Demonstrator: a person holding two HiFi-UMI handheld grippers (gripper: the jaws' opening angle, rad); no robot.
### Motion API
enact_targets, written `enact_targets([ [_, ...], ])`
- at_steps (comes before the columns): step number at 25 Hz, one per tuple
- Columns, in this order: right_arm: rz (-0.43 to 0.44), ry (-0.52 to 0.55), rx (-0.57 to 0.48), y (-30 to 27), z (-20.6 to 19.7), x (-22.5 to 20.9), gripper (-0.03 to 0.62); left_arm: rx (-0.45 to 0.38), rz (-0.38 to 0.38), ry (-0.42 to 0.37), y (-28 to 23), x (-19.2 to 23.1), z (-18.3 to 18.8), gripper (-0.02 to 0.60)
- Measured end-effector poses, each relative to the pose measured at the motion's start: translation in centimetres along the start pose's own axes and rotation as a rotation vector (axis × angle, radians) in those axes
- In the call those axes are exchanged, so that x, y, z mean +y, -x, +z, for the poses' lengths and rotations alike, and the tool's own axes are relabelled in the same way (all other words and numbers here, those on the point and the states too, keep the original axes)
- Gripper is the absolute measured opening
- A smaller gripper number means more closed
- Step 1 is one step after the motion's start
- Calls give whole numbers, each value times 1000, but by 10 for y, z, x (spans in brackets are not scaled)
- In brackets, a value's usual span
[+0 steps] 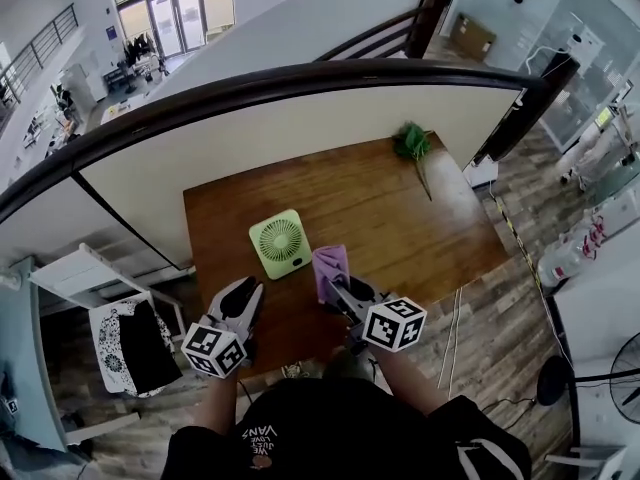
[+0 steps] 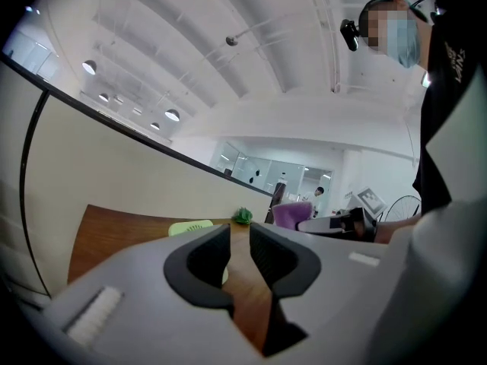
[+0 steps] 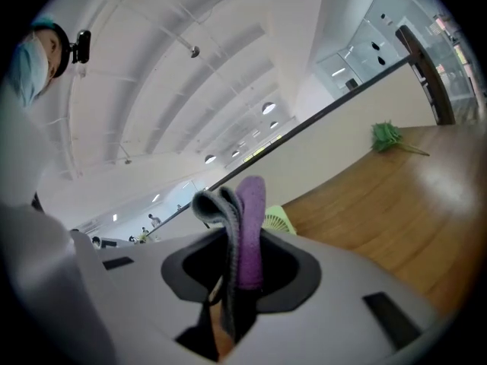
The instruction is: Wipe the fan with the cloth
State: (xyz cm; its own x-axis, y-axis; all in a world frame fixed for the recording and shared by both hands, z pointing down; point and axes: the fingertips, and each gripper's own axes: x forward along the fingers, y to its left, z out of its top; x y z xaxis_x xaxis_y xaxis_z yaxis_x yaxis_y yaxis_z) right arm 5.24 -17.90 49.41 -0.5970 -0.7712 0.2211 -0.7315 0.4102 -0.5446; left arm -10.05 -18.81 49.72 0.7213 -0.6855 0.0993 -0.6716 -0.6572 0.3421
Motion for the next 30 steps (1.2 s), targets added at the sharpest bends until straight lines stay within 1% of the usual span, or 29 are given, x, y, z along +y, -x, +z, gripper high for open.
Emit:
enact_targets([
  [4,33,44,42,9,0,5,101,-21,46,-29,5,-18,7,48],
  [9,93,96,98,27,1,16,100,-38,126,-21,16,-45,6,15],
  [13,137,122,128,46,1,21,100,-51,181,-9,25,-70,1,12],
  [19,187,141,139,74,-1,22,101,-68,231,17,37,-103,-12,11],
  [26,215,154,169,107,-16,21,100,-72,270,-3,49,-140,-25,12],
  [30,233,160,180,121,-23,22,101,-58,301,-9,56,-157,-36,12],
])
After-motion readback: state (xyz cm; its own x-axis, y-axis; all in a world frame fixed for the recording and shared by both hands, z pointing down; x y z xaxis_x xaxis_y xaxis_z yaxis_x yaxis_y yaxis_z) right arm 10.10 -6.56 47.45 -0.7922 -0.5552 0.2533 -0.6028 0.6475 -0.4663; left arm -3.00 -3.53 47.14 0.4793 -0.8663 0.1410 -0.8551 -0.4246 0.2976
